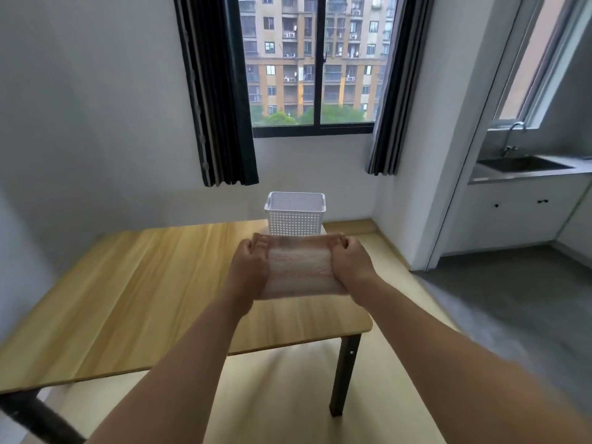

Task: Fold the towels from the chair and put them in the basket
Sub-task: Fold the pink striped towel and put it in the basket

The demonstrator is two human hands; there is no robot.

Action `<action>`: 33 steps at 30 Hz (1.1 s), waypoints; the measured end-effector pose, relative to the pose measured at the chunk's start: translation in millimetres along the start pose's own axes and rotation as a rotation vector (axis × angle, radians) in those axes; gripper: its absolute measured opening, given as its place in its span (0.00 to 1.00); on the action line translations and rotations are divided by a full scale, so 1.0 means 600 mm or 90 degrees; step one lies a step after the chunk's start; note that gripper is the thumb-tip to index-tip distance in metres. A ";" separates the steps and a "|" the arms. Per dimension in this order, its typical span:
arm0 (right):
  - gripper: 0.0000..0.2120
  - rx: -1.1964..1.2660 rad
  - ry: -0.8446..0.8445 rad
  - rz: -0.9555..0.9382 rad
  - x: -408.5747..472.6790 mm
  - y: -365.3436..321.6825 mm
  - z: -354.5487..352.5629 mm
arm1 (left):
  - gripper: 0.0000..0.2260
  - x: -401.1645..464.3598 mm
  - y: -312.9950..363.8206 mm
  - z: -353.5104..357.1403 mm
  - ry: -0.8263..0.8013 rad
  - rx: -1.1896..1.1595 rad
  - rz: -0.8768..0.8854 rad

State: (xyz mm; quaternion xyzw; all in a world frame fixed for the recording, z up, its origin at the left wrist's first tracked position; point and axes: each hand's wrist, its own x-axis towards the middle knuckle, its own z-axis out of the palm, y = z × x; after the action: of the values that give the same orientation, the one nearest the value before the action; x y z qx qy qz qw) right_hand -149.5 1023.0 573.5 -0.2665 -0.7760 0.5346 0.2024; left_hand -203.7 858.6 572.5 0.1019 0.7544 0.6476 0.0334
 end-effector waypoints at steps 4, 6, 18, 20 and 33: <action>0.17 0.004 0.012 0.018 0.143 0.035 -0.073 | 0.14 0.084 0.022 0.136 -0.010 -0.013 0.007; 0.17 0.007 0.017 0.022 0.214 0.051 -0.109 | 0.15 0.131 0.025 0.201 -0.009 0.002 0.000; 0.16 0.046 -0.139 0.052 0.642 0.115 -0.218 | 0.12 0.382 0.026 0.503 0.107 -0.030 -0.060; 0.17 0.000 -0.174 0.027 0.713 0.116 -0.194 | 0.11 0.432 0.020 0.513 0.105 -0.050 -0.093; 0.12 -0.175 -0.347 -0.149 1.137 0.089 0.062 | 0.04 0.814 -0.078 0.495 0.125 -0.037 -0.238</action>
State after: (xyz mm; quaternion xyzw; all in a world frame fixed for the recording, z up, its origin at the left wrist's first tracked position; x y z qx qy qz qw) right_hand -690.6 1441.4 530.4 -0.0473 -0.8921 0.4492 0.0098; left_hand -632.0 1236.6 519.2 -0.1045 0.7407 0.6586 0.0820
